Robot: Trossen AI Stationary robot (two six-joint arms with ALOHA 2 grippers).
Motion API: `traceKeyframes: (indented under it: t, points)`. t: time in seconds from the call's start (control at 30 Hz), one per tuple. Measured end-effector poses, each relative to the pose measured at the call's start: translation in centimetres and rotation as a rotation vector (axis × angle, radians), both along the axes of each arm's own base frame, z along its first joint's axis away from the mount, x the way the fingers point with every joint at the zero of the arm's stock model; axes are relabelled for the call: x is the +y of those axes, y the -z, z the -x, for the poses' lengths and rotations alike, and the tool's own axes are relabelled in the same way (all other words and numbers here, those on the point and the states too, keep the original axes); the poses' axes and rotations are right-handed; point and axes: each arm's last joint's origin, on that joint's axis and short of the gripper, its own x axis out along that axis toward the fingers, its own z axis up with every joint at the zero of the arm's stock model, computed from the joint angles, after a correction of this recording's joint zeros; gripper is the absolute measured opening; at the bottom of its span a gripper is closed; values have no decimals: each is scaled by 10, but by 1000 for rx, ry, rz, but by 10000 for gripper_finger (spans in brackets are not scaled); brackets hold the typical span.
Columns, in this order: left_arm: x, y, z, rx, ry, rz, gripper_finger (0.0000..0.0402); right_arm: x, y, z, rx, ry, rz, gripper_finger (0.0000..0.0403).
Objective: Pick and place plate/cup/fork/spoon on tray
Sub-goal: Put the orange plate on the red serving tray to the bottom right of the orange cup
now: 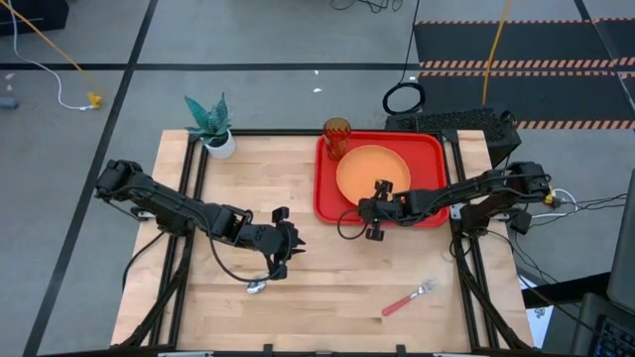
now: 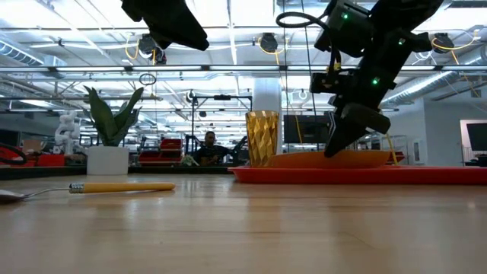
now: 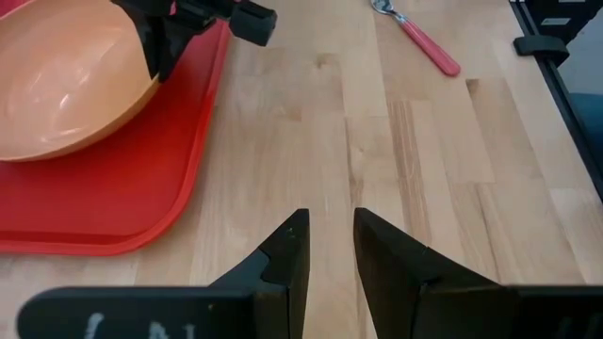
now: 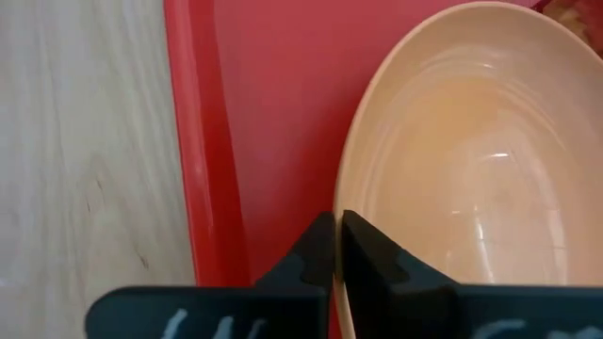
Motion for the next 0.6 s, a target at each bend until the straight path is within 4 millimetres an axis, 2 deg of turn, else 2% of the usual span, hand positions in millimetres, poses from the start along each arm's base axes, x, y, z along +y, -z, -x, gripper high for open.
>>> traceKeyframes:
  t: [0.6]
  points:
    - [0, 0, 0, 0, -3, 4, 88, 0, 0, -1, -18, 16, -11, 9]
